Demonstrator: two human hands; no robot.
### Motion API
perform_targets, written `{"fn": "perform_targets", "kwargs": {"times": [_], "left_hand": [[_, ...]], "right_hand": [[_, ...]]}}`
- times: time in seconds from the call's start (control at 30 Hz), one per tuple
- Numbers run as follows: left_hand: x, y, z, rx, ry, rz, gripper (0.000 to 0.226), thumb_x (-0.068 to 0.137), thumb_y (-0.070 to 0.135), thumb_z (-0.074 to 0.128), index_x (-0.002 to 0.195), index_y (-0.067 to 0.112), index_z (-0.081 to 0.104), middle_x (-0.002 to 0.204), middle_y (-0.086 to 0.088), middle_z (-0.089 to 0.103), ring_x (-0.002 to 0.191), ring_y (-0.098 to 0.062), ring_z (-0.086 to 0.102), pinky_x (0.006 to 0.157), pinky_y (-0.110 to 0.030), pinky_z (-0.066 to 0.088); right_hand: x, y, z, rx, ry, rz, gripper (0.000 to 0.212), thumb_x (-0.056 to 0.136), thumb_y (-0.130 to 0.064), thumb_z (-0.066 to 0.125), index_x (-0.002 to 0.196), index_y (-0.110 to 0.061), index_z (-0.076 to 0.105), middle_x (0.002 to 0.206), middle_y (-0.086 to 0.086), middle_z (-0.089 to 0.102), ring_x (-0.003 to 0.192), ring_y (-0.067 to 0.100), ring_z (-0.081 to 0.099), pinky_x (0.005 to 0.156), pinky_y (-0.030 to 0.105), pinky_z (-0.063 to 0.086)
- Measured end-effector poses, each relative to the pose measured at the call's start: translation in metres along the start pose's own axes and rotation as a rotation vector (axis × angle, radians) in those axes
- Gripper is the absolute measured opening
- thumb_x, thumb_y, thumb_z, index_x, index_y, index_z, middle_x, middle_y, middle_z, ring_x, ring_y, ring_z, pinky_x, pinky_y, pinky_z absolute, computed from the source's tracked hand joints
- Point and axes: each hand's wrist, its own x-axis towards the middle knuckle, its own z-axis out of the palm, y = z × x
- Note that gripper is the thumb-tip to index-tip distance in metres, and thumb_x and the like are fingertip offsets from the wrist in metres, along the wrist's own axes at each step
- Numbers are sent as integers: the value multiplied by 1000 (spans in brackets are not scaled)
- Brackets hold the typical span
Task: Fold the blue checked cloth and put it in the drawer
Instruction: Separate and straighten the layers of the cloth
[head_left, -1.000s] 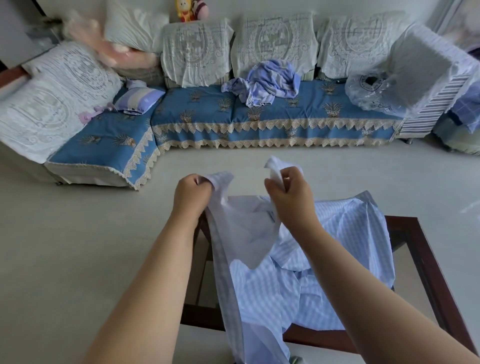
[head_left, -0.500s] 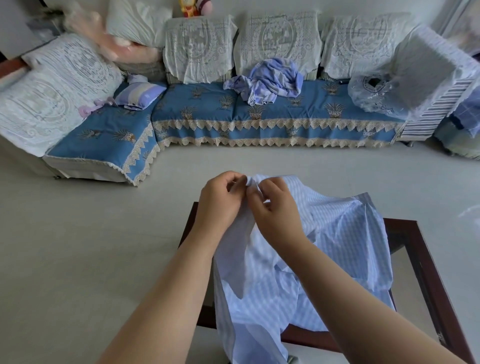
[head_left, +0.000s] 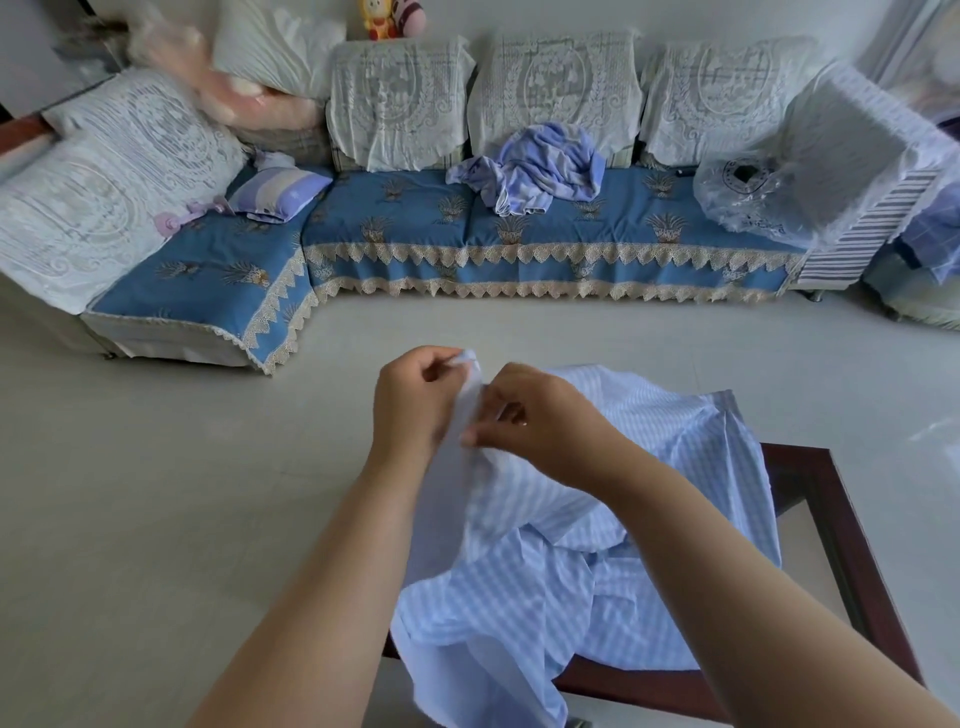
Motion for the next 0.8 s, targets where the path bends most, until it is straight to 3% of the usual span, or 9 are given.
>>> {"fn": "perform_targets", "kwargs": {"times": [0.07, 0.13, 0.27, 0.33, 0.4, 0.5, 0.6, 0.7, 0.8], "left_hand": [[-4, 5, 2, 69, -39, 91, 7, 83, 25, 68, 82, 20, 73, 76, 8, 71, 73, -9, 65, 66, -23, 49], [-5, 9, -2, 139, -64, 152, 8, 84, 26, 67, 84, 21, 73, 76, 10, 70, 75, -7, 65, 67, -21, 50], [-3, 21, -15, 157, -253, 135, 13, 89, 21, 62, 89, 20, 75, 77, 10, 72, 70, 4, 63, 66, -10, 48], [-3, 23, -18, 162, -302, 123, 17, 90, 24, 61, 84, 19, 76, 75, 2, 72, 70, -3, 63, 66, -16, 46], [-6, 22, -18, 196, -293, 145, 25, 91, 26, 58, 76, 13, 74, 73, -10, 70, 66, -16, 59, 63, -27, 45], [-10, 18, -15, 307, -184, 263, 29, 91, 27, 57, 69, 14, 71, 58, -3, 64, 50, -12, 48, 49, -21, 38], [-14, 21, -14, 502, -36, 422, 32, 91, 28, 54, 66, 12, 66, 50, -2, 55, 45, -18, 43, 43, -26, 33], [-14, 28, -16, 675, 28, 531, 32, 89, 27, 51, 61, 12, 56, 51, -3, 52, 46, -22, 45, 42, -26, 29], [-5, 33, -21, 783, 11, 497, 29, 88, 27, 49, 64, 12, 51, 54, -4, 49, 49, -21, 42, 44, -25, 28]], "right_hand": [[2, 0, 2, -23, -90, -25, 9, 80, -20, 74, 82, -15, 66, 79, -14, 55, 71, 2, 56, 69, 16, 46], [6, 6, 4, -64, 8, -69, 5, 83, -12, 70, 88, -12, 69, 77, -19, 52, 70, -3, 54, 68, 11, 42], [5, 15, 5, 30, 210, -75, 22, 81, -13, 72, 96, -23, 60, 80, -19, 62, 76, -3, 58, 70, 9, 39], [5, 16, 5, 18, 286, -85, 29, 79, -18, 74, 101, -25, 55, 84, -19, 65, 83, -6, 58, 79, 8, 37], [9, 19, 5, -129, 403, -142, 21, 78, -25, 73, 96, -21, 63, 84, -23, 60, 86, -5, 53, 88, 21, 37], [14, 26, 7, -291, 527, -219, 20, 78, -36, 62, 83, -18, 69, 80, -18, 56, 87, 4, 47, 86, 30, 36], [11, 37, 19, -418, 628, -297, 24, 82, -35, 59, 80, -13, 69, 78, -5, 64, 89, 9, 50, 98, 38, 37], [10, 42, 29, -556, 538, -346, 20, 86, -31, 56, 81, -14, 65, 75, -4, 67, 88, 14, 57, 103, 47, 38], [10, 40, 35, -382, 272, -263, 17, 91, -29, 53, 90, -15, 63, 79, -3, 68, 76, 22, 62, 75, 41, 53]]}}
